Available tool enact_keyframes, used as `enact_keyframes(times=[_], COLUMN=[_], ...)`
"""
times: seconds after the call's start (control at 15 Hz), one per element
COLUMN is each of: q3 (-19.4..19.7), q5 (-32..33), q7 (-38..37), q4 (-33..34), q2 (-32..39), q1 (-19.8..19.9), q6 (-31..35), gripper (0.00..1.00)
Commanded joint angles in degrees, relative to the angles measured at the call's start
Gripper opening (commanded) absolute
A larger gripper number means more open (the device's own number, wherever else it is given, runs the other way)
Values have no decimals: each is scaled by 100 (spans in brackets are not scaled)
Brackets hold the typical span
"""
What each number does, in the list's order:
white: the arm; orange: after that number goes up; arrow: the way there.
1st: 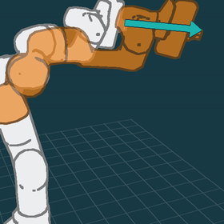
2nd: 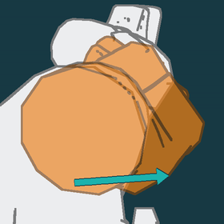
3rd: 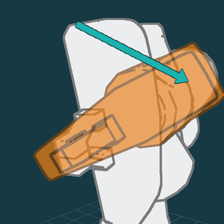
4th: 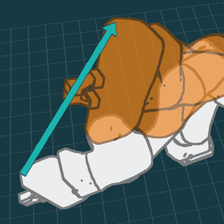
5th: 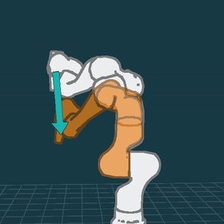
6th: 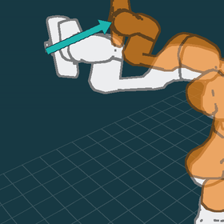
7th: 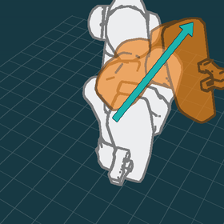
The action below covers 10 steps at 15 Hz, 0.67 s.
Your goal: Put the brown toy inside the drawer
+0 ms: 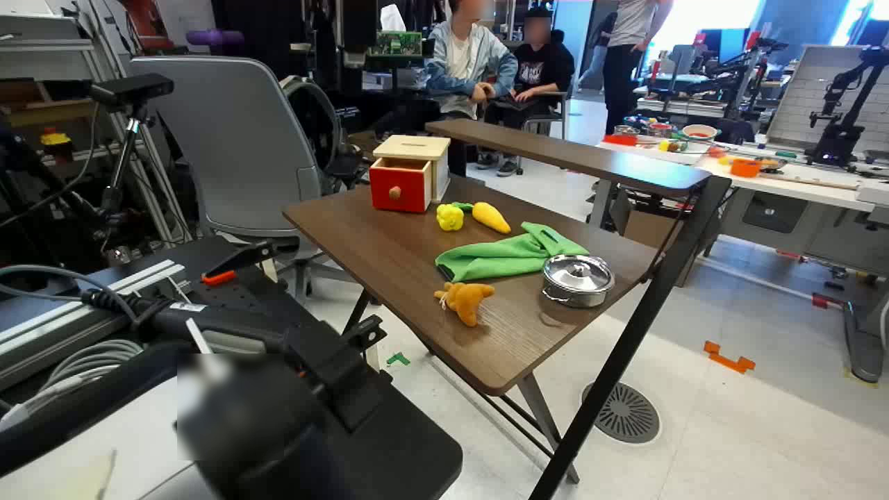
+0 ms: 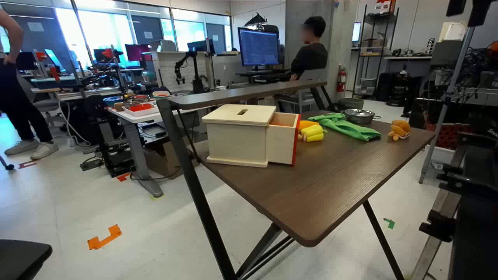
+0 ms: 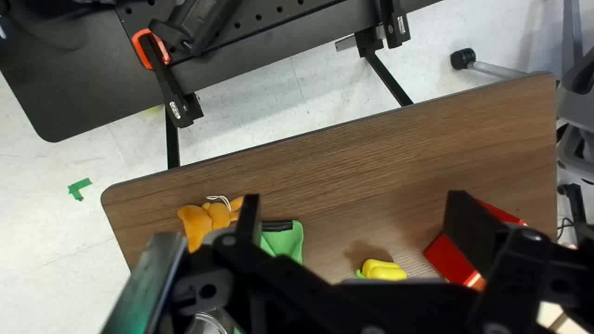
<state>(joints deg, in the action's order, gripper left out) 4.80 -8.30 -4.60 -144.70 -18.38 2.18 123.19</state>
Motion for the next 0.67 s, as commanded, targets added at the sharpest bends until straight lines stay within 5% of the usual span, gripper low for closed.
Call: enact_keyframes(times=[0.0, 0.6], q3=[-50, -100], q5=[-18, 64], q7=[16, -230], q4=[10, -18], q2=[2, 138], q1=[53, 116], q6=[-12, 323], gripper=[100, 100])
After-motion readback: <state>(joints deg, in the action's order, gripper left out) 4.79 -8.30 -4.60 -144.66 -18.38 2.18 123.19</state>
